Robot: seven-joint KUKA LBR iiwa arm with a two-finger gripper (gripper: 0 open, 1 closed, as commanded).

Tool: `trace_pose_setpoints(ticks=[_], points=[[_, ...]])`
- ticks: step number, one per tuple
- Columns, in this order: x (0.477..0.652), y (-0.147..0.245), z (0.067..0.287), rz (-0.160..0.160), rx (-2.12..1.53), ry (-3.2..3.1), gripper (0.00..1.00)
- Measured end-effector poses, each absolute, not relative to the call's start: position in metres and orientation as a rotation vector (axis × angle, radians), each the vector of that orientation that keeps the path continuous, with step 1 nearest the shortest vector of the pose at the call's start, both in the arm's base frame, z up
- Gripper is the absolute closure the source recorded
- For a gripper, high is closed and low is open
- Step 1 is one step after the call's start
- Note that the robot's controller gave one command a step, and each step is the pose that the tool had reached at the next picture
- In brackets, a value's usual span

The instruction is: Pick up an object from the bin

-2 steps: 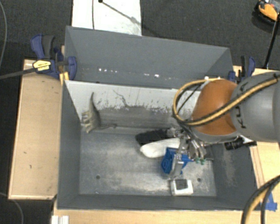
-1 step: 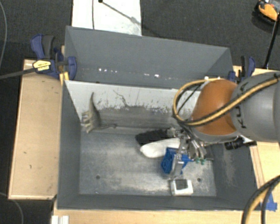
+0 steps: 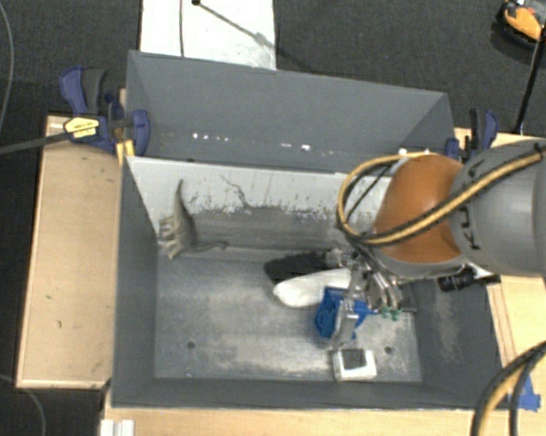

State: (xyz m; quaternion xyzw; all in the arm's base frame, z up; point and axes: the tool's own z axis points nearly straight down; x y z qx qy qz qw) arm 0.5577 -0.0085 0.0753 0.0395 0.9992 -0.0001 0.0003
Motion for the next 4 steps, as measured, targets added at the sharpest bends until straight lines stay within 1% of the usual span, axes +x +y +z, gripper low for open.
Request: trace_pose_setpoints(ticks=[1,3,4], points=[[0.543,-0.08,0.075,-0.001,0.074,3.117,1.0],[0.543,-0.08,0.075,-0.001,0.07,3.118,1.0],[0.572,-0.051,0.071,-0.012,-0.023,3.17,1.0]])
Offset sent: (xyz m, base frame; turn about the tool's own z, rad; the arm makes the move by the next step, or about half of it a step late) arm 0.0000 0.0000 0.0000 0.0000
